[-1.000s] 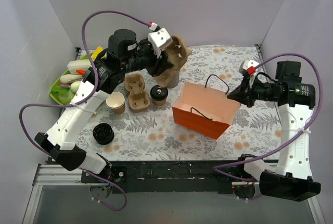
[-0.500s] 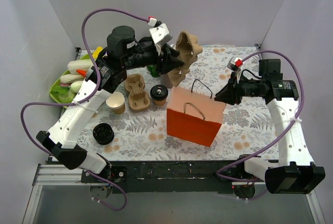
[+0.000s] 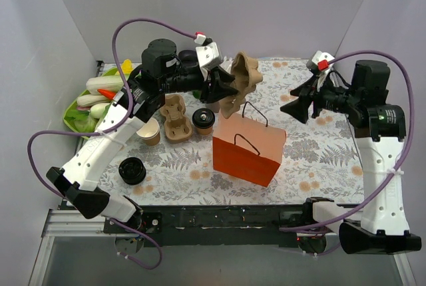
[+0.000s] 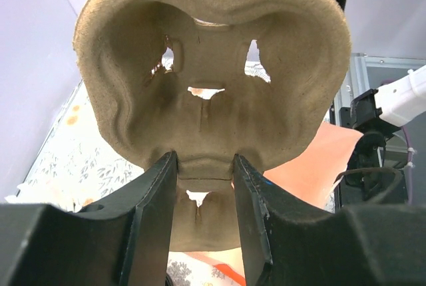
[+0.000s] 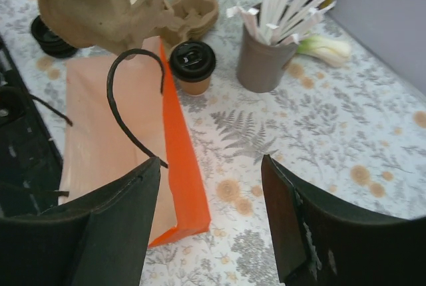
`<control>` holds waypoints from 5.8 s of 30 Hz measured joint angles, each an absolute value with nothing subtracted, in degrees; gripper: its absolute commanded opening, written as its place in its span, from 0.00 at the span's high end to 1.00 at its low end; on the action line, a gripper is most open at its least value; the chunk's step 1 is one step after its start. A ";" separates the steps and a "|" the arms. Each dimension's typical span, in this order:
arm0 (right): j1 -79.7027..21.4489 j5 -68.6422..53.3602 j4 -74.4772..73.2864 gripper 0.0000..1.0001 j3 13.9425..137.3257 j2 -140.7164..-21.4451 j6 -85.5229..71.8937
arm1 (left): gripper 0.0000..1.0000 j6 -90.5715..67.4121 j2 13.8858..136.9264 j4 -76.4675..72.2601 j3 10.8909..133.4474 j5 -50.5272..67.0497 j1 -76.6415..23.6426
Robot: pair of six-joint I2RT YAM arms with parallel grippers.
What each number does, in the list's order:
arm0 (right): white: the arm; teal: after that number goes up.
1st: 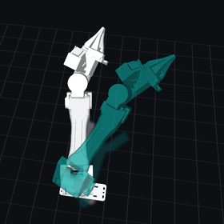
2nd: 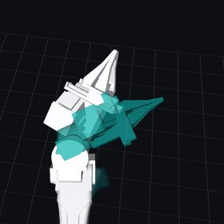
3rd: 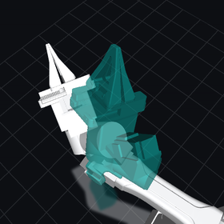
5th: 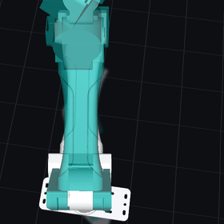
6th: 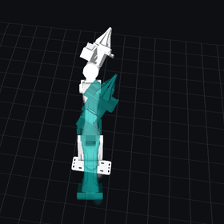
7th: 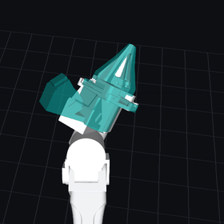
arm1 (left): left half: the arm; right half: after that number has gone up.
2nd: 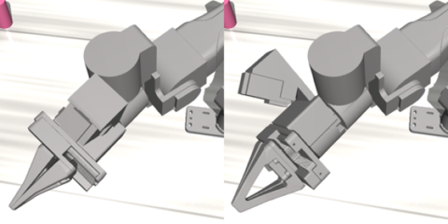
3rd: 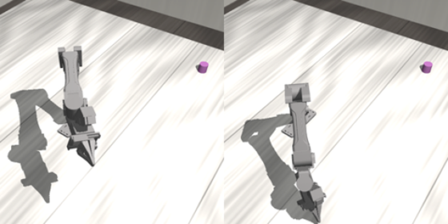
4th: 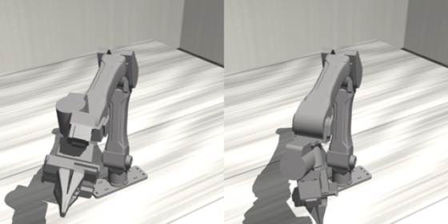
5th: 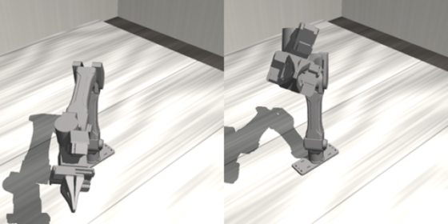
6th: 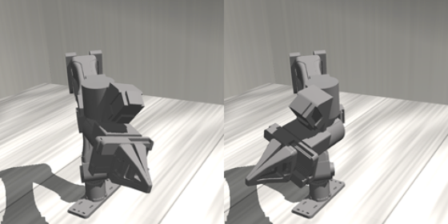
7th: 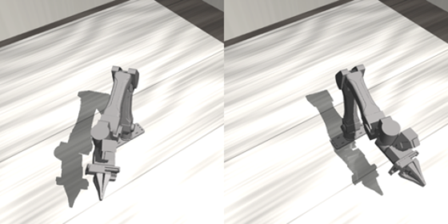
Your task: Pack the takeout coffee
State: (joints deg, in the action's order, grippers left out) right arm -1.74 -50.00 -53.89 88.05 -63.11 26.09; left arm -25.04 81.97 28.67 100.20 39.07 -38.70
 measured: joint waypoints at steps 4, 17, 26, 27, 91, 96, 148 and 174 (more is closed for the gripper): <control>-1.74 -43.27 -49.76 0.30 88.77 -59.77 23.55 | 1.00 -23.90 82.15 27.79 100.38 41.08 -39.13; -1.19 -20.27 -38.26 0.31 83.96 -58.24 18.09 | 1.00 -17.96 81.95 29.10 100.71 47.75 -39.66; -1.02 -17.74 -35.64 0.32 76.27 -61.60 15.77 | 1.00 -13.19 83.00 36.36 102.19 51.09 -40.42; -0.97 -17.74 -35.53 0.32 75.90 -61.54 15.62 | 1.00 -12.58 83.20 36.95 102.21 51.22 -40.64; -0.75 -18.81 -26.98 0.32 64.86 -58.54 13.19 | 1.00 21.56 97.10 61.45 104.64 44.69 -46.30; -0.75 -19.70 -26.85 0.32 64.77 -58.59 13.23 | 1.00 22.15 98.98 64.14 109.38 41.74 -47.77; -0.75 -36.18 -31.59 0.32 60.97 -54.11 15.18 | 1.00 8.38 113.03 76.79 127.70 13.37 -51.42; -0.75 -36.21 -31.62 0.31 60.97 -55.18 15.18 | 1.00 5.34 112.84 75.90 116.88 14.17 -52.90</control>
